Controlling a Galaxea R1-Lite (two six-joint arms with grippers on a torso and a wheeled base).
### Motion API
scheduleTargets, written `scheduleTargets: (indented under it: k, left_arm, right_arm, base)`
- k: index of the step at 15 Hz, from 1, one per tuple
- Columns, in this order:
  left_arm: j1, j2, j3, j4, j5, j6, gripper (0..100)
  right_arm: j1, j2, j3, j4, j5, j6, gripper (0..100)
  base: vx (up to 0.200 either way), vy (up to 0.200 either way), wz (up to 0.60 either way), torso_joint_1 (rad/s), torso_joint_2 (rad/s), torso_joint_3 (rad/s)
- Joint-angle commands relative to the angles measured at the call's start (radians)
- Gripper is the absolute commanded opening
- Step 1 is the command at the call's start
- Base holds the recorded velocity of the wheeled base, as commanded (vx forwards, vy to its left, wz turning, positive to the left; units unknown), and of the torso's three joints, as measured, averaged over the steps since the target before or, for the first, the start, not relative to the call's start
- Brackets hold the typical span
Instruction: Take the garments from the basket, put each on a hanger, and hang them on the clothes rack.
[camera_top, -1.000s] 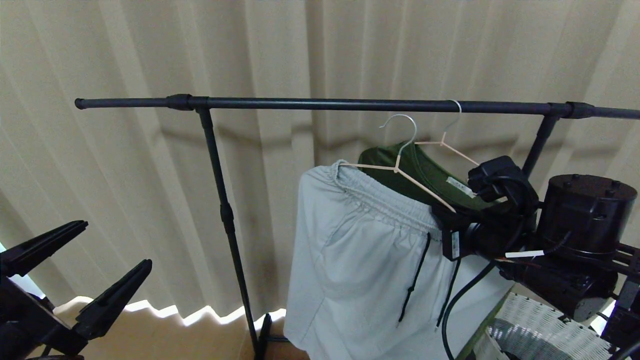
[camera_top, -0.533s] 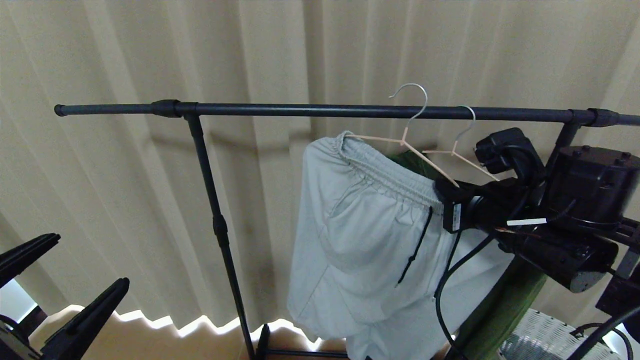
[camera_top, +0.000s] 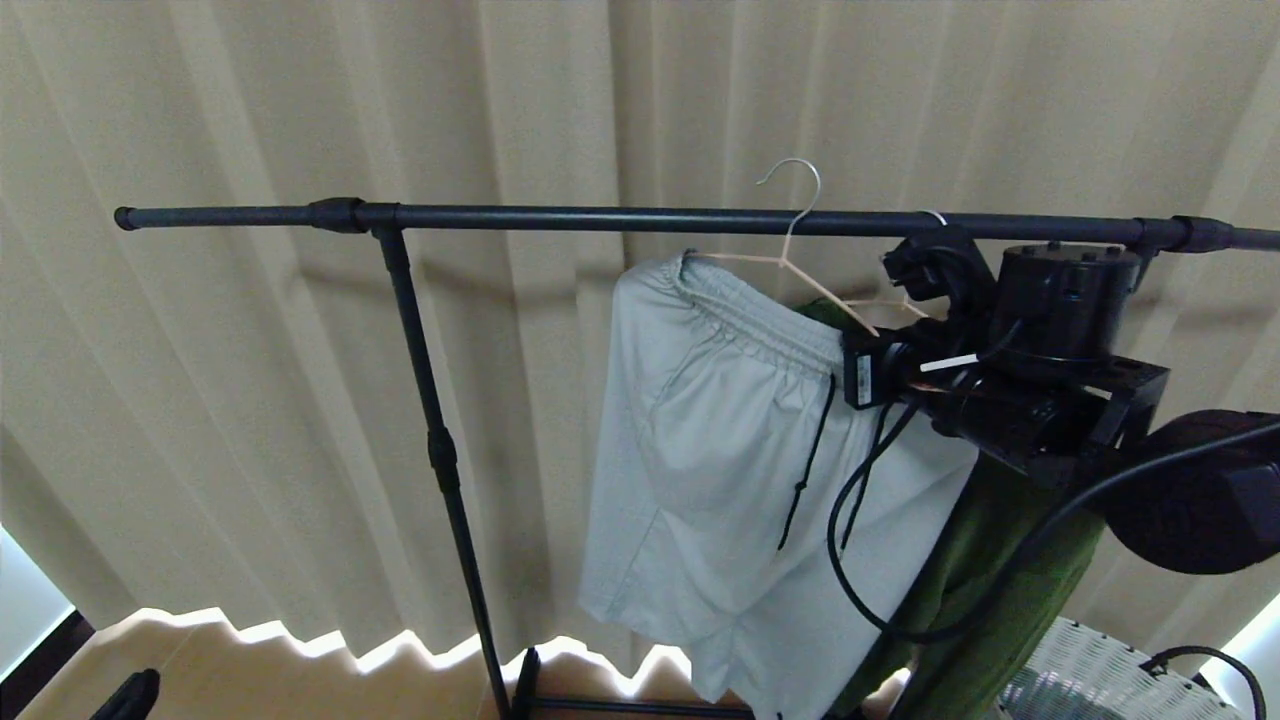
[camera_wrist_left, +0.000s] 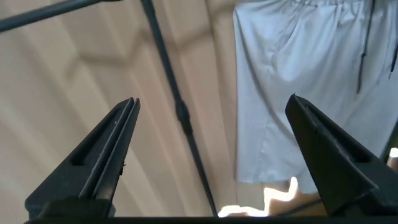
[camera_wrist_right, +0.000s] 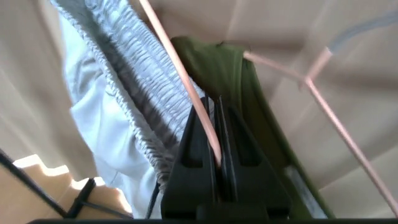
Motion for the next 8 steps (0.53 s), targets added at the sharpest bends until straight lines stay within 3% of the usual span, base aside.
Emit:
scheduleTargets:
  k: [1, 8]
  left_arm:
    - [-0.001, -0.156, 0.000, 0.042, 0.022, -0.002, 100]
    - [-0.001, -0.399, 0.000, 0.346, 0.039, -0.016, 100]
  right_arm:
    - [-0.018, 0.077, -0.029, 0.001, -0.001, -0.001, 0]
    - [-0.013, 0.076, 0.009, -0.012, -0.001, 0.001, 0]
  base:
    - [0.000, 0.000, 0.00, 0.000, 0.00, 0.000]
    - [0.000, 0.000, 0.00, 0.000, 0.00, 0.000]
